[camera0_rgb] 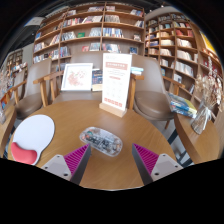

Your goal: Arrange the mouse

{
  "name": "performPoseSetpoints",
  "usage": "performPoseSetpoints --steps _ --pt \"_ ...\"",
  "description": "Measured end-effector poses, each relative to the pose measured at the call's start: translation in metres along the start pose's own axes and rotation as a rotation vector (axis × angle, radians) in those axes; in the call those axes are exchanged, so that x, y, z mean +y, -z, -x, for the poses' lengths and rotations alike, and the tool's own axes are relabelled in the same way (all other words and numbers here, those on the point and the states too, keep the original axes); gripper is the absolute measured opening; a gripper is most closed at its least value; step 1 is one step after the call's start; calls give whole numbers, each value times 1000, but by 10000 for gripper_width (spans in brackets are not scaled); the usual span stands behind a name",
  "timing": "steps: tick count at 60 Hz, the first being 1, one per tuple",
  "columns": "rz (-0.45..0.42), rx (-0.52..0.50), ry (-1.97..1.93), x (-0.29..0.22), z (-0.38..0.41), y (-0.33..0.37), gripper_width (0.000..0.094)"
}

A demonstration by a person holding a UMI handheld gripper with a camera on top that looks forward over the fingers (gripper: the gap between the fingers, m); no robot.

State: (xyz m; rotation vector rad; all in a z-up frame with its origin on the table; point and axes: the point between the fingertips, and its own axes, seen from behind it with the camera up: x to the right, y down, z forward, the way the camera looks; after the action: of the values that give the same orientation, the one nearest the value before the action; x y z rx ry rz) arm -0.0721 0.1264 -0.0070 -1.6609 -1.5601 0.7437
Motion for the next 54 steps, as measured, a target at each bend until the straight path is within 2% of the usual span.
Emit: performPoseSetpoints --steps 20,36,40,42,43,44,49,54 --pt "10 13 -1 -29 -8 -40 850" --pt "28 13 -44 -30 -11 -56 828" --pt "29 -6 -53 -29 -8 -57 736" --pt "30 -26 -62 -29 -3 -57 612" --pt "27 -30 -61 -30 -2 -57 496" --pt "34 -17 -58 -29 -5 -57 463" --pt "72 13 -73 -29 -8 -52 434" --pt "42 -10 -100 -54 5 -31 420"
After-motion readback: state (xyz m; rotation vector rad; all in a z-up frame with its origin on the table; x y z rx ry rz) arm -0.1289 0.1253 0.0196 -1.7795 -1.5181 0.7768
